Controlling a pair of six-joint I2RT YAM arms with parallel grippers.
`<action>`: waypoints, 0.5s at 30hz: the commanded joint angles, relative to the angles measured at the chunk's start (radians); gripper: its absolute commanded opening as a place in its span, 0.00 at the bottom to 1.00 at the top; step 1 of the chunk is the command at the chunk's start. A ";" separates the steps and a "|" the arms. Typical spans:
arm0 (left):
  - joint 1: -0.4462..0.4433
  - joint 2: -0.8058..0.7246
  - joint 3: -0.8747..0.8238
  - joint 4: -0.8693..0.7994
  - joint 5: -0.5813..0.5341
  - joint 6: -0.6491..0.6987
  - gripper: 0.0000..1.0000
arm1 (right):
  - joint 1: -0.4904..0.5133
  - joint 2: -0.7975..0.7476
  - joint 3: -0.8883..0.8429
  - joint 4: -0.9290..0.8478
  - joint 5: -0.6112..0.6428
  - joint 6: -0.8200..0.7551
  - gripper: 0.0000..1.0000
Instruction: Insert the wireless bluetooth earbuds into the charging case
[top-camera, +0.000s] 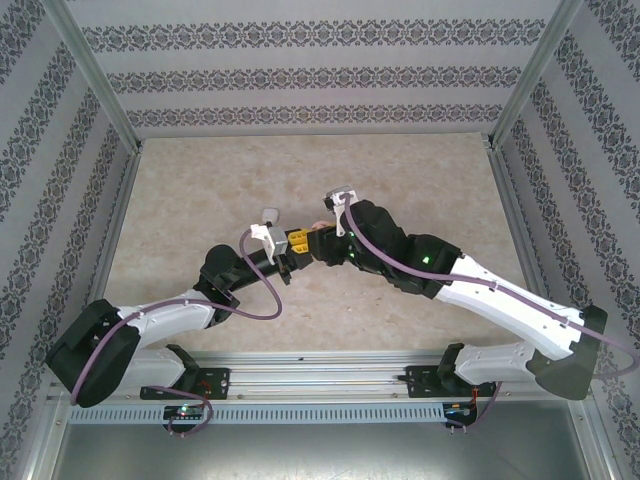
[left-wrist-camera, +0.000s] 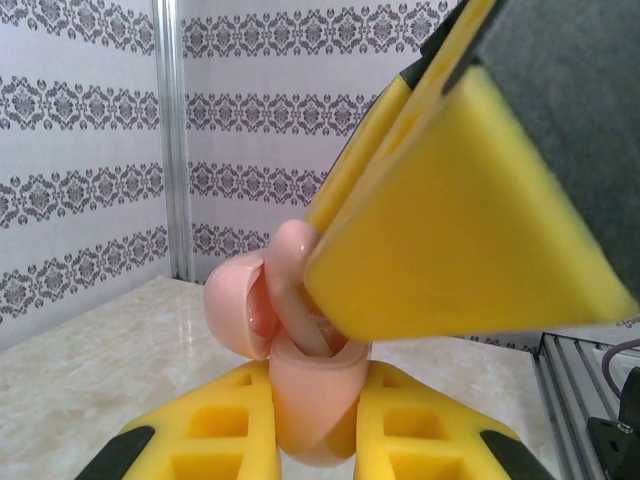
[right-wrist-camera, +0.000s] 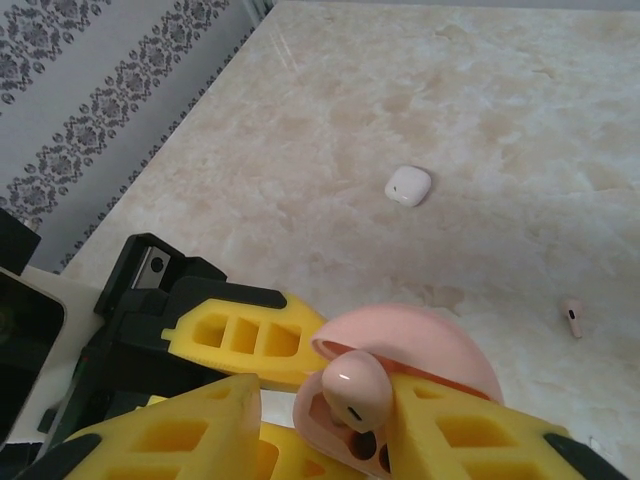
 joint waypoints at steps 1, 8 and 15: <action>-0.004 -0.029 0.030 0.043 -0.007 -0.011 0.00 | 0.000 0.003 0.057 -0.045 0.001 0.026 0.39; -0.004 -0.037 0.028 0.020 -0.007 -0.015 0.00 | -0.013 0.003 0.090 -0.045 -0.033 0.061 0.44; -0.004 -0.035 0.033 0.010 -0.005 -0.018 0.00 | -0.018 -0.008 0.095 -0.044 -0.052 0.085 0.43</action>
